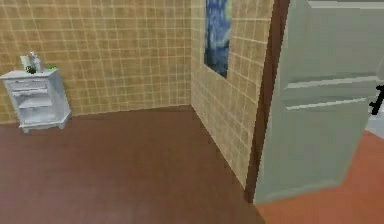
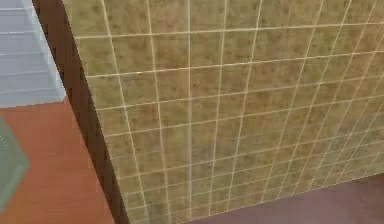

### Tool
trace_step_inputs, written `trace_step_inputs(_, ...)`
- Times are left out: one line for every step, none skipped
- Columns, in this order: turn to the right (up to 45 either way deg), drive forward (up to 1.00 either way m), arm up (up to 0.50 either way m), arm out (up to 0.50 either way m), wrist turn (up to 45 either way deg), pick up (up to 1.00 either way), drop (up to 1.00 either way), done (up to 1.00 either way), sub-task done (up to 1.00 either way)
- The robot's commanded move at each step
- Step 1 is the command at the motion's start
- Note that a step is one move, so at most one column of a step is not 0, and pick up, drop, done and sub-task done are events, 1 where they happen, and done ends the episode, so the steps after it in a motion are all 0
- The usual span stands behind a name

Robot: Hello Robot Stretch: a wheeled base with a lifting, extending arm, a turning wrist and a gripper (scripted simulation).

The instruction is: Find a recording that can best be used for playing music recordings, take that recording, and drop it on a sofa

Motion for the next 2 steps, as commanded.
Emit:
trace_step_inputs(0.0, 0.40, 0.00, 0.00, 0.0, 0.00, 0.00, 0.00, 0.00)
trace_step_inputs(6.0, 0.00, 0.00, 0.00, 0.0, 0.00, 0.00, 0.00, 0.00)
